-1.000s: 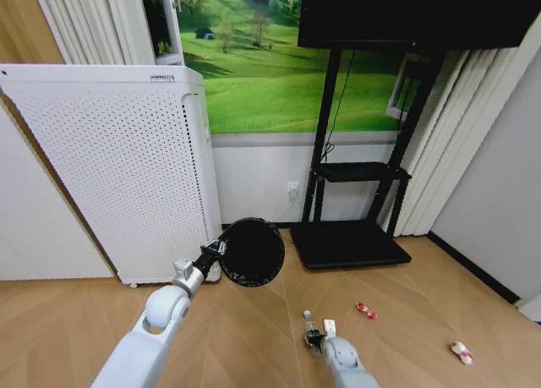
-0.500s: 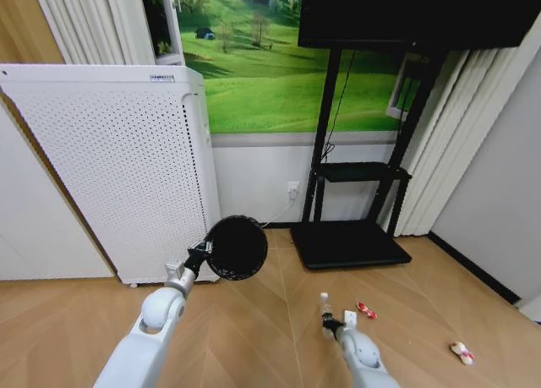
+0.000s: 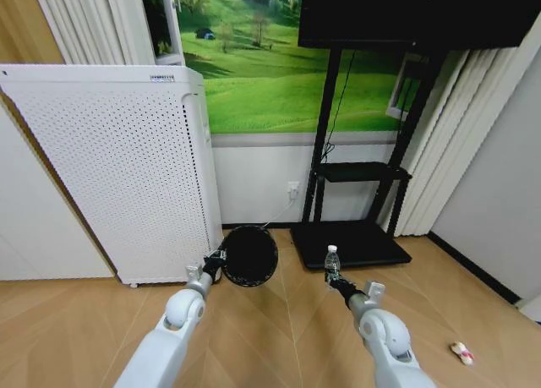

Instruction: Pick up the trash bin and place the garbage on the floor into it.

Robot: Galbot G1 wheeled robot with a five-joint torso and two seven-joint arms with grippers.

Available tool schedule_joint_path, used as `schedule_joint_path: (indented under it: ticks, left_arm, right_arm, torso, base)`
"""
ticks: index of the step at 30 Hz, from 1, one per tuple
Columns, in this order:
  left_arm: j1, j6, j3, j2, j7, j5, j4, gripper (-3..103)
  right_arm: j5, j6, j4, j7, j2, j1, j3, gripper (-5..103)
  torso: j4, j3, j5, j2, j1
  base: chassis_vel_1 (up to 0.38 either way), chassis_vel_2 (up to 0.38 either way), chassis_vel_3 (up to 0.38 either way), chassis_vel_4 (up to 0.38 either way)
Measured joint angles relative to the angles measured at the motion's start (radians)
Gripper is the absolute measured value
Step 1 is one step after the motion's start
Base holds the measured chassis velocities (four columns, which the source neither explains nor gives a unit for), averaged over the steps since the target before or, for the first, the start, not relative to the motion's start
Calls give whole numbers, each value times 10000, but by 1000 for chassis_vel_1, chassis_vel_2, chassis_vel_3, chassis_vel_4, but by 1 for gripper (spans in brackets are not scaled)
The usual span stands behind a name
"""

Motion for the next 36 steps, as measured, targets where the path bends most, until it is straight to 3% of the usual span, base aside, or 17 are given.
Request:
schedule_joint_path:
  ticks: [8, 12, 18, 25, 27, 30, 31, 33, 36]
  left_arm:
    - [-656, 2, 777, -737, -303, -98, 1258, 4]
    - [-1123, 13, 1379, -1498, -933, -246, 1935, 4]
    - [-1386, 202, 1899, -2595, -2189, -681, 2366, 4]
    - [-1130, 238, 2138, -3050, -2619, -589, 2399, 4]
    - [-1059, 238, 2185, -3057, -2628, -517, 2367, 4]
    - [-1021, 238, 2227, -3008, -2628, -511, 2306, 4]
    - [-1010, 238, 2233, -2951, -2628, -515, 2233, 4]
    - [-1009, 238, 2234, -2924, -2626, -521, 2199, 4]
    - [-999, 238, 2230, -2870, -2611, -535, 2120, 4]
  right_arm:
    - [386, -257, 1532, -77, -203, 90, -363, 22]
    - [450, -426, 1868, -236, -412, 144, -1034, 22]
    - [139, -269, 747, -198, -563, 645, -2101, 22]
    - [69, -138, -162, 153, -497, 1350, -2519, 20]
    - [-4, -159, -316, 241, -444, 1497, -2577, 30]
    - [-200, -121, -495, 247, -414, 1552, -2626, 36]
    - [-422, -19, -658, 221, -390, 1558, -2647, 47]
    - [-514, 19, -718, 179, -376, 1557, -2650, 47]
    - [-738, 143, -869, 38, -348, 1527, -2674, 57]
  torso:
    - [2, 0, -2, 0, 0]
    - [-1, 0, -2, 0, 0]
    - [2, 1, 1, 0, 0]
    - [2, 1, -1, 0, 0]
    - [2, 1, -1, 0, 0]
    - [2, 1, -2, 0, 0]
    - [2, 1, -1, 0, 0]
    - [2, 1, -1, 0, 0]
    - [1, 1, -2, 0, 1]
  base:
    - [0, 0, 0, 0]
    - [0, 0, 0, 0]
    - [0, 0, 0, 0]
    - [0, 0, 0, 0]
    - [0, 0, 0, 0]
    - [0, 0, 0, 0]
    - [0, 0, 0, 0]
    - [0, 0, 0, 0]
    - [0, 0, 0, 0]
